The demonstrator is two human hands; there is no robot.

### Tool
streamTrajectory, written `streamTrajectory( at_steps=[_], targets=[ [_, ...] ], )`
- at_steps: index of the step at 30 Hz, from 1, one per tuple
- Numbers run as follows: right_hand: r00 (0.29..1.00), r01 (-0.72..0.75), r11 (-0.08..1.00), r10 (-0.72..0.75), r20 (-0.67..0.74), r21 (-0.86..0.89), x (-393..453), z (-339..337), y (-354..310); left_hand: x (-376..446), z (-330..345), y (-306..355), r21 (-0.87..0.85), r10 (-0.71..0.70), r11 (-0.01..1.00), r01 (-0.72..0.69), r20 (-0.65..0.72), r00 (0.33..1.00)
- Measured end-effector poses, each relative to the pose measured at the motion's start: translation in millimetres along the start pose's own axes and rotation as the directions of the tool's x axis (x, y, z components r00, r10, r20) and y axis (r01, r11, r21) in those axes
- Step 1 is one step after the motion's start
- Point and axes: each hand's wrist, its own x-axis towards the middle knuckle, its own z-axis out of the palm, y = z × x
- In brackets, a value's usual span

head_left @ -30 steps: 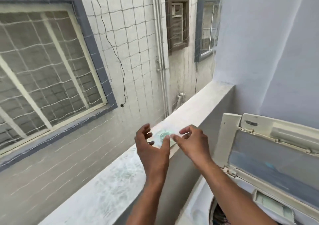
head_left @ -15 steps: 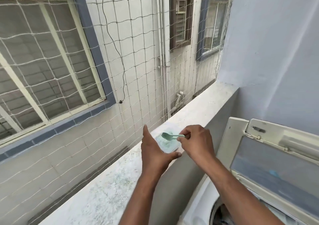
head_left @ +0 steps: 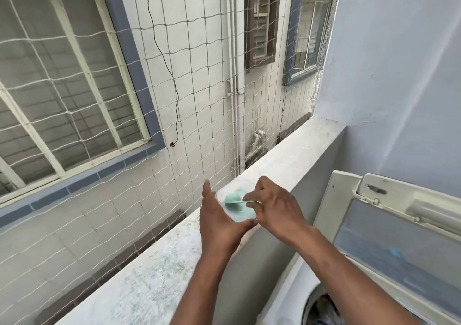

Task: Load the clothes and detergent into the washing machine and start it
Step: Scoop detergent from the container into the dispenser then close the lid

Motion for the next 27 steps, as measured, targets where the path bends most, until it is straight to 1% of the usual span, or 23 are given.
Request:
streamTrajectory(
  at_steps=[3, 5, 8, 10, 12, 15, 18, 21, 27],
  targets=[
    [0.998, 0.047, 0.999, -0.047, 0.041, 0.02, -3.3, -14.2, 4.6, -0.7, 0.1, -0.4, 0.011, 0.013, 1.0, -0.013, 0.003, 1.0],
    [0.998, 0.054, 0.999, -0.053, 0.036, -0.007, -0.9, -23.2, 6.9, -1.6, 0.3, -1.0, 0.025, 0.021, 0.999, -0.021, 0.002, 1.0],
    [0.999, -0.011, 0.998, 0.009, -0.036, -0.066, 3.3, -30.6, 8.3, -4.8, 0.4, -0.6, 0.059, 0.057, 0.997, -0.055, -0.022, 0.998],
    [0.997, -0.061, 0.988, 0.053, -0.054, -0.142, 1.3, -30.1, 8.0, -7.6, -0.3, 0.7, 0.067, 0.057, 0.996, -0.055, -0.028, 0.998],
    [0.997, -0.079, 0.979, 0.074, -0.031, -0.191, -4.4, -27.3, 7.4, -9.2, -0.9, 1.0, 0.065, 0.061, 0.996, -0.059, -0.037, 0.997],
    [0.996, -0.082, 0.978, 0.088, 0.023, -0.19, -12.3, -27.1, 3.6, -10.5, -1.1, 2.4, 0.054, 0.049, 0.997, -0.046, -0.059, 0.997],
    [0.991, -0.102, 0.983, 0.113, 0.065, -0.155, -17.1, -31.2, -6.3, -14.0, 0.8, 5.2, 0.032, 0.061, 0.998, -0.058, -0.087, 0.994],
    [0.976, -0.164, 0.983, 0.174, 0.127, -0.086, -18.2, -31.2, -17.9, -18.7, 2.6, 8.6, 0.005, 0.081, 0.997, -0.081, -0.108, 0.991],
    [0.917, -0.37, 0.924, 0.347, 0.195, 0.096, -9.6, -26.0, -20.0, -22.1, 1.0, 12.1, 0.019, 0.077, 0.997, -0.075, -0.127, 0.989]
  ],
)
